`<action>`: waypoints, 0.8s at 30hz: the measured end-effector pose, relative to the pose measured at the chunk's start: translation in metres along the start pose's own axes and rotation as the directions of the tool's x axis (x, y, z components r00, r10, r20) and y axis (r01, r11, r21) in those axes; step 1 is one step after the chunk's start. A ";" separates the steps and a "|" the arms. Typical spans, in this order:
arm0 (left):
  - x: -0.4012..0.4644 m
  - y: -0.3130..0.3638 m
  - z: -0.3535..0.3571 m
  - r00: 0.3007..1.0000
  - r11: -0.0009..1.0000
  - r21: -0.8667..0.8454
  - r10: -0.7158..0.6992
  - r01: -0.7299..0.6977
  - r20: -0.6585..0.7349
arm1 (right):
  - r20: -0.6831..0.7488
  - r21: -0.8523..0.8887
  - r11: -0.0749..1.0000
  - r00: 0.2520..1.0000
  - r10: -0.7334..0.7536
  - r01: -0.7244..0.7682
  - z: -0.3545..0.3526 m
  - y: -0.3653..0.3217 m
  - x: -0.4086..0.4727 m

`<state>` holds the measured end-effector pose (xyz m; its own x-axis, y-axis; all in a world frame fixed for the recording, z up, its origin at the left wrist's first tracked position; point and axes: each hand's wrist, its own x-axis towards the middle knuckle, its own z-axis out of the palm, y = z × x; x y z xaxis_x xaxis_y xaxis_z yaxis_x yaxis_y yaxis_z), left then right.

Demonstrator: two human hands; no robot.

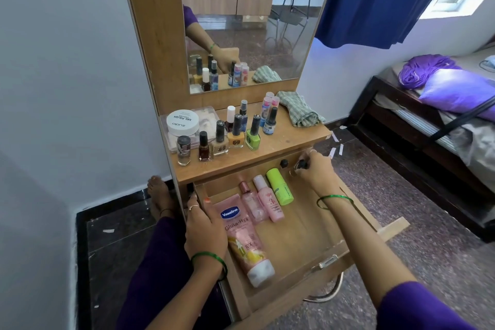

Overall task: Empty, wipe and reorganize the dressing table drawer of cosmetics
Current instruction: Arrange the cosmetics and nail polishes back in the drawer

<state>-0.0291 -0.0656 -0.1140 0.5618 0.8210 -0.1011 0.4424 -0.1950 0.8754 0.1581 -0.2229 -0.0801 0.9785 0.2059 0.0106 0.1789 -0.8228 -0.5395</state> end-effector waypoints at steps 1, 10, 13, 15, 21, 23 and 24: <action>-0.001 0.002 -0.001 1.000 1.000 -0.006 -0.006 0.006 0.004 | -0.002 0.007 1.000 1.000 0.001 -0.001 0.002 0.000 0.001; -0.002 0.005 -0.002 1.000 1.000 -0.012 0.001 -0.001 0.006 | -0.007 -0.005 0.999 0.999 0.036 -0.037 0.019 -0.002 0.009; 0.000 0.003 -0.001 1.000 1.000 -0.001 -0.014 0.014 0.006 | -0.014 0.030 0.997 0.998 0.067 -0.066 0.024 -0.002 0.009; 0.001 0.001 -0.001 1.000 1.000 -0.002 -0.016 0.016 0.009 | -0.010 0.052 0.994 0.995 0.101 -0.100 0.026 0.000 0.008; 0.002 -0.001 0.001 1.000 1.000 0.002 -0.008 0.008 -0.002 | 0.018 0.110 0.984 0.990 0.141 -0.142 0.027 0.004 0.006; 0.002 -0.001 0.001 1.000 1.000 0.002 -0.006 0.006 -0.001 | -0.020 0.103 0.986 0.991 0.135 -0.132 0.024 0.004 0.006; 0.001 0.000 0.000 1.000 1.000 0.002 -0.002 0.002 0.000 | -0.055 0.109 0.986 0.990 0.129 -0.122 0.021 0.003 0.005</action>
<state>-0.0285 -0.0644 -0.1144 0.5606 0.8217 -0.1028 0.4447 -0.1940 0.8744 0.1610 -0.2132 -0.0993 0.9975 0.0688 -0.0126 0.0458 -0.7790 -0.6254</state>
